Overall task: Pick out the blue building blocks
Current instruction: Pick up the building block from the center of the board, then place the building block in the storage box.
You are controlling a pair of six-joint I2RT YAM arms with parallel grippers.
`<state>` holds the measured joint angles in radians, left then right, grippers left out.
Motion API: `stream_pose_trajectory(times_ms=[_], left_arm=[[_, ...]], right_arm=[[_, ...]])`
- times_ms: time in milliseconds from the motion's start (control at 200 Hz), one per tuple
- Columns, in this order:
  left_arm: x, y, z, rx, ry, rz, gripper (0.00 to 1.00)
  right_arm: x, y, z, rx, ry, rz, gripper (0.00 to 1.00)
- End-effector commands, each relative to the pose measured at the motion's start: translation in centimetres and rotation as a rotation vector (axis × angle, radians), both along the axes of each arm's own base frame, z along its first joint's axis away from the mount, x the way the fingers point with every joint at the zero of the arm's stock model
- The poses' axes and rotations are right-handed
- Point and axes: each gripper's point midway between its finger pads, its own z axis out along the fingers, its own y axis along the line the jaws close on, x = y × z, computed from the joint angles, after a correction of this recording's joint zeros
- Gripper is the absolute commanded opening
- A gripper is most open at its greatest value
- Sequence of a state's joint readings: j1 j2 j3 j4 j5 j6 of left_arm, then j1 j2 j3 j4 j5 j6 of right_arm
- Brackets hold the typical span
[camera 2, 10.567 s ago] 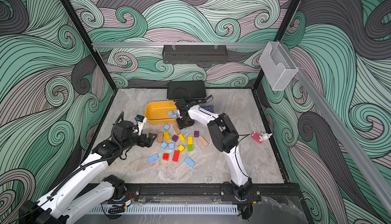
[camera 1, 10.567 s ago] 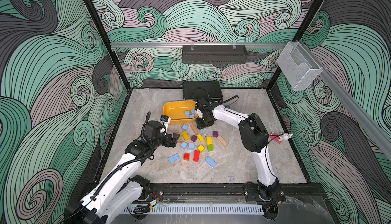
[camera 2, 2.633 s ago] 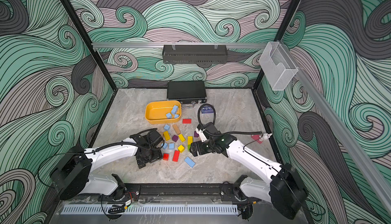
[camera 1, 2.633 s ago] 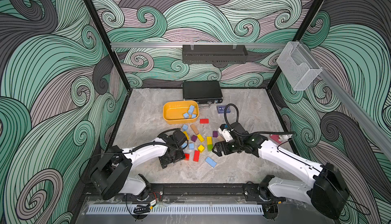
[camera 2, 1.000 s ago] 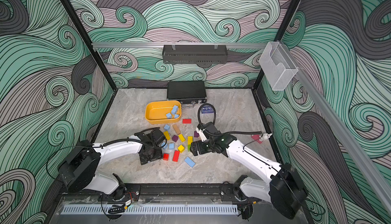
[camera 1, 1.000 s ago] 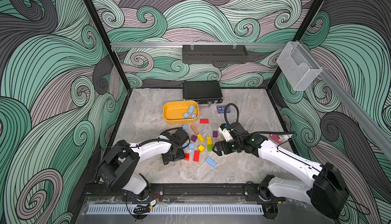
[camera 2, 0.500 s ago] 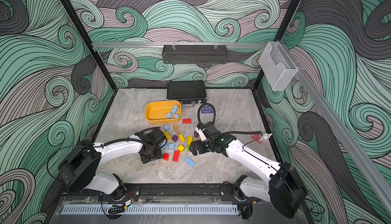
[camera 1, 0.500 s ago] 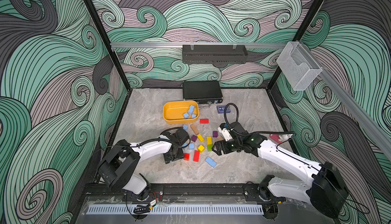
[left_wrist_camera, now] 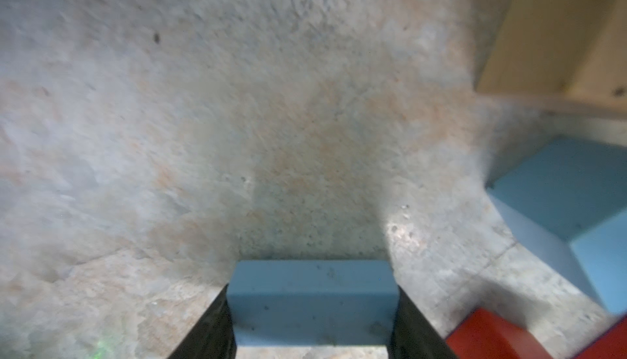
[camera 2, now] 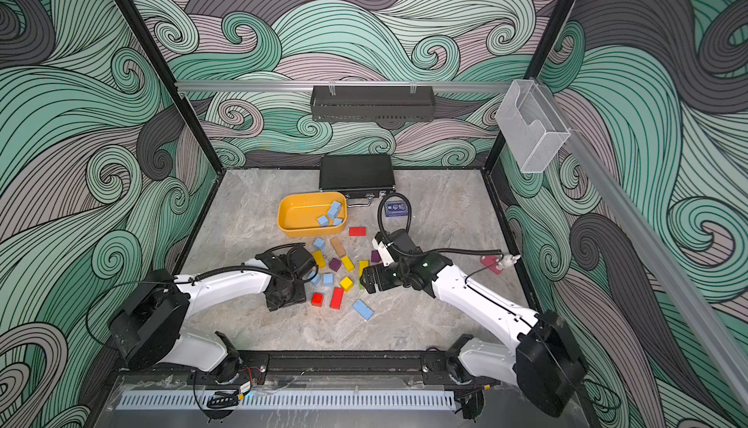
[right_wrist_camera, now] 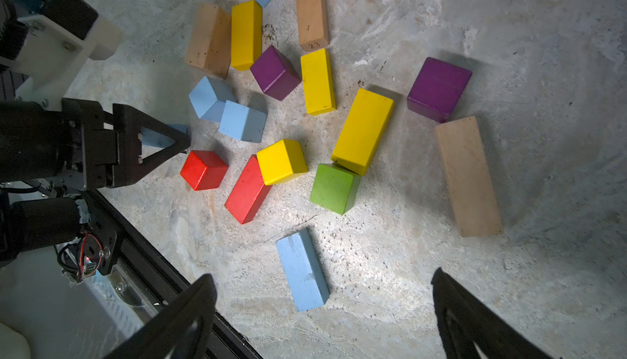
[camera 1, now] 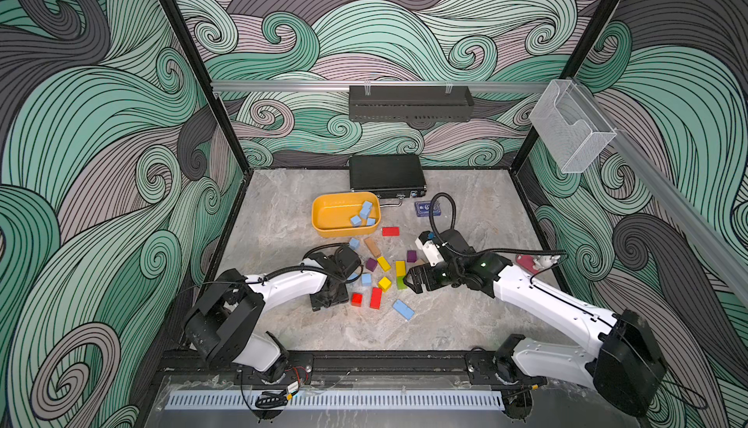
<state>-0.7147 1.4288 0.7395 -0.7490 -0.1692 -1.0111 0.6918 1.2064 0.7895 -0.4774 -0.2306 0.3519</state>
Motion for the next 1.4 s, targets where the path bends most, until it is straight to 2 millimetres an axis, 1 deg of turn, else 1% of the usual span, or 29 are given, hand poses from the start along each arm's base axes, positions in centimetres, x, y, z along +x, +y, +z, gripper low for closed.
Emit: stream_pose_trajectory(times_ms=[0,85,205,385,565,650,806,906,1026,1086,1121,1136,1161,1201,1321,1351,1356,1366,1391], left_arm=[[1.1,1.3,2.6,0.047,-0.089,-0.023,0.23],[1.8,1.5,4.3,0.056,-0.138,-0.046,0.12],[3.0,1.8,7.2,0.092,-0.211,-0.098,0.00],[5.5,1.8,11.5,0.121,-0.345,-0.173,0.00],[7.8,1.3,15.8,0.070,-0.479,-0.219,0.00],[8.6,1.3,17.3,0.061,-0.511,-0.235,0.00],[10.1,1.0,18.7,0.023,-0.542,-0.272,0.00],[11.5,1.2,19.4,-0.003,-0.557,-0.264,0.00],[13.2,1.8,20.3,0.027,-0.563,-0.282,0.00],[14.2,2.0,20.7,0.040,-0.566,-0.291,0.00],[14.8,2.0,20.8,0.040,-0.570,-0.297,0.00],[15.0,2.0,20.9,0.040,-0.571,-0.301,0.00],[15.4,1.9,21.0,0.038,-0.572,-0.308,0.00],[16.1,1.8,21.2,0.038,-0.574,-0.317,0.00],[18.1,1.9,20.6,0.040,-0.561,-0.316,0.00],[18.5,1.9,21.2,0.033,-0.577,-0.315,0.00],[18.7,1.8,20.6,0.035,-0.561,-0.318,0.00],[19.0,1.7,20.1,0.035,-0.549,-0.320,0.00],[19.4,1.7,19.8,0.032,-0.542,-0.322,0.00]], right_arm=[[0.5,1.0,2.4,0.060,-0.052,0.031,0.99],[0.8,1.3,3.5,0.084,-0.081,0.038,0.99],[1.3,1.7,5.4,0.103,-0.124,0.053,0.99],[1.8,2.2,7.7,0.127,-0.156,0.062,0.99],[2.3,3.0,10.1,0.167,-0.186,0.073,0.99],[2.6,3.1,10.9,0.175,-0.207,0.073,0.99],[3.4,3.3,12.1,0.191,-0.249,0.054,0.99],[4.3,3.3,12.6,0.203,-0.278,0.034,0.99],[5.9,2.9,13.8,0.224,-0.302,-0.014,0.99],[6.7,2.8,14.3,0.250,-0.319,-0.030,0.99],[7.0,2.7,14.3,0.259,-0.316,-0.040,0.99],[7.4,2.9,14.9,0.280,-0.335,-0.042,0.99],[7.7,3.0,15.0,0.291,-0.340,-0.047,0.99],[8.2,2.9,15.1,0.302,-0.343,-0.059,0.99],[9.9,2.8,15.1,0.325,-0.335,-0.094,0.99],[10.2,2.8,15.0,0.326,-0.333,-0.098,0.99],[10.3,2.8,15.0,0.326,-0.333,-0.098,0.99],[10.4,2.8,15.0,0.327,-0.334,-0.099,0.99],[10.6,2.8,15.0,0.330,-0.335,-0.101,0.99]])
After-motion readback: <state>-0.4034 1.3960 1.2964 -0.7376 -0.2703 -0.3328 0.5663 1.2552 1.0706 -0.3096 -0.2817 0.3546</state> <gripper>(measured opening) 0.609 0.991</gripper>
